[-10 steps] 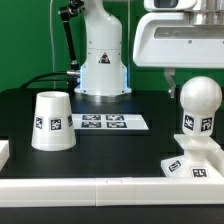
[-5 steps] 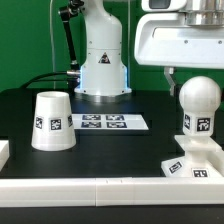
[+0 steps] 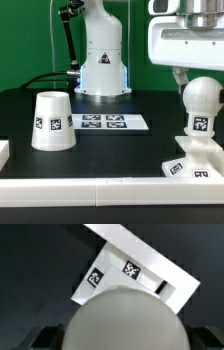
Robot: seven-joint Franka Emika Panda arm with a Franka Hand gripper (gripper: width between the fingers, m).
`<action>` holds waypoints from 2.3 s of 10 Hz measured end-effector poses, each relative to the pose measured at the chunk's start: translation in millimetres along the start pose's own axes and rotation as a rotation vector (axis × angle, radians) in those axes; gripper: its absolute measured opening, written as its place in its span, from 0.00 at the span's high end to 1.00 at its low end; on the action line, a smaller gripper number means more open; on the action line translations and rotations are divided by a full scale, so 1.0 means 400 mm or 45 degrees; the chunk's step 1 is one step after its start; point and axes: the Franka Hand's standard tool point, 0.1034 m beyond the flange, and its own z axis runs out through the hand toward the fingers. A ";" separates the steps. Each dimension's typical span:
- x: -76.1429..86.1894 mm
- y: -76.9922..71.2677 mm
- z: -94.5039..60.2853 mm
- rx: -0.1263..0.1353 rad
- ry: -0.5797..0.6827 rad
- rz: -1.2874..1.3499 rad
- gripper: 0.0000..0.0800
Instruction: Assemble lamp
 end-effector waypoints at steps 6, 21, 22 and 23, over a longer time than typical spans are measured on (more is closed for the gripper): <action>-0.013 -0.003 0.010 -0.011 0.001 -0.309 0.13; 0.012 -0.028 0.010 -0.105 0.019 -2.217 0.13; 0.013 -0.030 0.009 -0.116 0.020 -2.322 0.13; 0.018 -0.029 0.008 -0.119 0.017 -2.420 0.13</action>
Offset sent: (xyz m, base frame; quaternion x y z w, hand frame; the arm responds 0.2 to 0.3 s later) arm 0.0000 0.0000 0.0000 0.0000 0.0000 -0.0650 0.9979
